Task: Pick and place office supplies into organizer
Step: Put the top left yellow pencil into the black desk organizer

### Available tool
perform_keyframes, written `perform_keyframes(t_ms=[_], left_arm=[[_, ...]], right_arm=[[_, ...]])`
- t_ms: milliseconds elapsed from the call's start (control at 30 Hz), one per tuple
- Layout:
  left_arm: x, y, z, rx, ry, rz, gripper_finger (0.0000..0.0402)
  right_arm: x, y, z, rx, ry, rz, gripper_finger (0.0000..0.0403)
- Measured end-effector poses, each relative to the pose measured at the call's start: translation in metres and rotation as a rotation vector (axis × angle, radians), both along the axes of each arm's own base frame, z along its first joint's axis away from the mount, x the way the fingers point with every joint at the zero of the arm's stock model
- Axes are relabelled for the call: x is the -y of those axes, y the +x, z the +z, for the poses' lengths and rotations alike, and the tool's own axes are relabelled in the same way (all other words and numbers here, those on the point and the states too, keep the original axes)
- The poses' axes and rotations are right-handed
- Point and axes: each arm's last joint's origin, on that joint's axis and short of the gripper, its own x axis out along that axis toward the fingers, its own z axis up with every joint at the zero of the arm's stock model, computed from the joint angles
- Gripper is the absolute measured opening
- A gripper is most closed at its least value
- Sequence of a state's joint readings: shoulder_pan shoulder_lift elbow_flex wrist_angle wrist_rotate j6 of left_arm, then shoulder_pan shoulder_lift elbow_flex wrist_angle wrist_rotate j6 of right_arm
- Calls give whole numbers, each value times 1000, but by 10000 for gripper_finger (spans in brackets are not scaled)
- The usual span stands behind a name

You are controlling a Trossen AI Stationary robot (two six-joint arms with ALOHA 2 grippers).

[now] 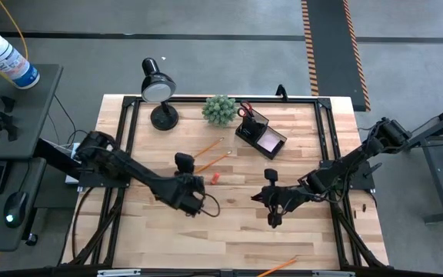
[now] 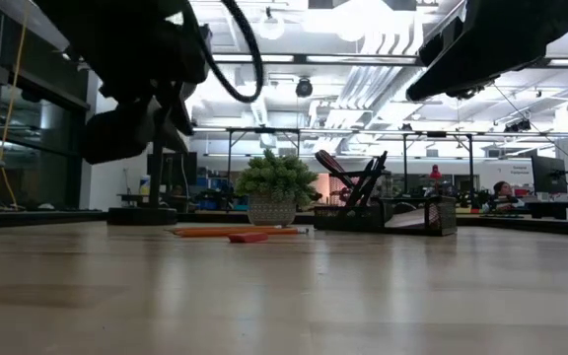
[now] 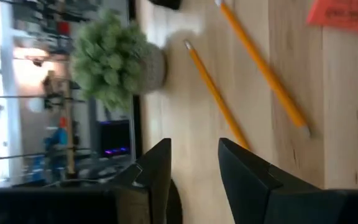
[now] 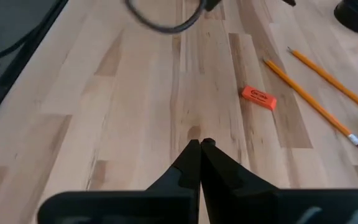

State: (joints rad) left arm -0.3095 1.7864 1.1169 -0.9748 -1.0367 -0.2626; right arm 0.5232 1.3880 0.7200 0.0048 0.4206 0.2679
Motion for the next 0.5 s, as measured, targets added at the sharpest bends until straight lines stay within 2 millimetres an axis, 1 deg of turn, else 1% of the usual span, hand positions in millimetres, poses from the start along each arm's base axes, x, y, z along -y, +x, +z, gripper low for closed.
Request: perform_keyframes(t_ms=[33, 200, 400, 500], left_arm=[[-2, -2, 2, 3, -30, 2, 121], [-27, -4, 12, 59, -258, -1, 113], [-60, -6, 23, 149, -569, -100, 90], [-81, -9, 25, 173, -651, -40, 78]], right_arm=[[0, 0, 0, 1, -8, 6, 0], [0, 0, 0, -1, -45, 31, 0], [0, 0, -1, -7, -61, 43, 0], [0, -1, -1, -14, -79, 55, 0]])
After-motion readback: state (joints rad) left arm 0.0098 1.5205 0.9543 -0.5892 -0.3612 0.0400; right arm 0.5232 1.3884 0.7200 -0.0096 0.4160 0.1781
